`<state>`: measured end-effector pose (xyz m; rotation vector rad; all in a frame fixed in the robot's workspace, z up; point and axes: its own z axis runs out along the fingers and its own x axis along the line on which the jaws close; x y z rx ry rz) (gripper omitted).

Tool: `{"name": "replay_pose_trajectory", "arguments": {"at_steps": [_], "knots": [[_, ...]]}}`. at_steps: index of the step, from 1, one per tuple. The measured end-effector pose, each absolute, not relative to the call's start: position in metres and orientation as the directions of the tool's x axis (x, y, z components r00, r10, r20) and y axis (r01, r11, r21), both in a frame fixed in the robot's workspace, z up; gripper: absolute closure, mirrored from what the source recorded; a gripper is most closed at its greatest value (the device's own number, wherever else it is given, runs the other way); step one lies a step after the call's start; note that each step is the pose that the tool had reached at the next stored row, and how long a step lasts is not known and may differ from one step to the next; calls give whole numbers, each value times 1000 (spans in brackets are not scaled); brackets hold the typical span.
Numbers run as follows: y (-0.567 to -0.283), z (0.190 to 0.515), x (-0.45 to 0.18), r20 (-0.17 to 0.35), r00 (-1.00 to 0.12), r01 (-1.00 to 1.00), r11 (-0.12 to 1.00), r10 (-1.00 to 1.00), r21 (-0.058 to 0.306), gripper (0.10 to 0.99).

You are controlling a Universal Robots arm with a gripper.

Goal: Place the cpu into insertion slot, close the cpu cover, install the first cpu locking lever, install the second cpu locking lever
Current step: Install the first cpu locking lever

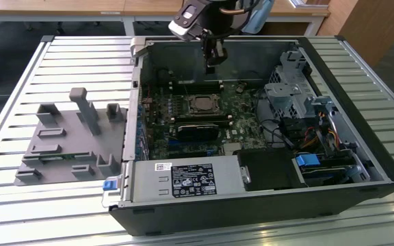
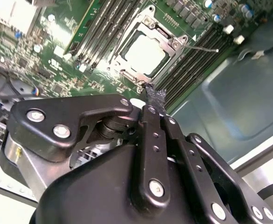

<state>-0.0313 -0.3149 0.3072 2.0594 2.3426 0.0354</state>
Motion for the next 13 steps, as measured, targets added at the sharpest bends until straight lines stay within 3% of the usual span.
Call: {"name": "replay_pose_trajectory", "arguments": {"at_steps": [13], "knots": [[-315,307,-31,-1,-328,944,328,945,32,980]]}}
